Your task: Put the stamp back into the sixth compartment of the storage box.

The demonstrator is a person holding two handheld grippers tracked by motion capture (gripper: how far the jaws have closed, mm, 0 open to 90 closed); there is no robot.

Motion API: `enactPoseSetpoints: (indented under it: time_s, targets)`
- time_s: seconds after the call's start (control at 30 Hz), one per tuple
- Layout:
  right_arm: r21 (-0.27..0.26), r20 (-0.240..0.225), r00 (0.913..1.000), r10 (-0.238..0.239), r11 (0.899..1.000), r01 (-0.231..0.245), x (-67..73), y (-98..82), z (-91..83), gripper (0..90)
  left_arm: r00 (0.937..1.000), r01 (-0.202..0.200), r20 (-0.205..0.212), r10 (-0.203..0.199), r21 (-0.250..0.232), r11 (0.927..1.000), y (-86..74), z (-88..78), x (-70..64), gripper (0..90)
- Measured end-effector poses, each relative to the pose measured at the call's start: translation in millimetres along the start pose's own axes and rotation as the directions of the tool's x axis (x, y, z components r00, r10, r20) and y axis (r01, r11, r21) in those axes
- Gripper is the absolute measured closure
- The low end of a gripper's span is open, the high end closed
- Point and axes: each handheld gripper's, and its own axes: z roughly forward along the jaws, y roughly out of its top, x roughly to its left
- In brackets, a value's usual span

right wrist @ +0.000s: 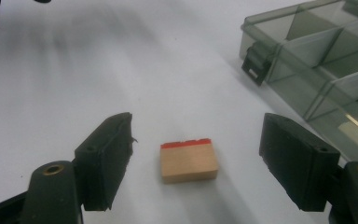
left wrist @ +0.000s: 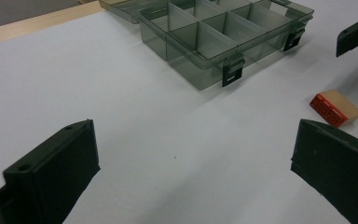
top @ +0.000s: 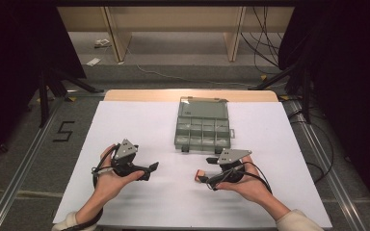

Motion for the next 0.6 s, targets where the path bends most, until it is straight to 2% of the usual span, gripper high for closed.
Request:
enactPoseSetpoints:
  time_s: [0.17, 0.6]
  targets:
    - [0.040, -0.017, 0.9998, -0.010, 0.999, 0.011, 4.1, -1.1, 9.3, 26.4, 1.0000, -0.007, -0.002, 0.007, 0.000, 1.0000, 0.3, -0.4, -0.7, 0.0]
    - [0.074, -0.024, 0.9993, -0.030, 0.997, 0.032, 5.1, -1.3, 22.0, 26.8, 1.0000, -0.006, -0.005, 0.006, 0.002, 1.0000, 0.3, 1.7, -1.6, 0.0]
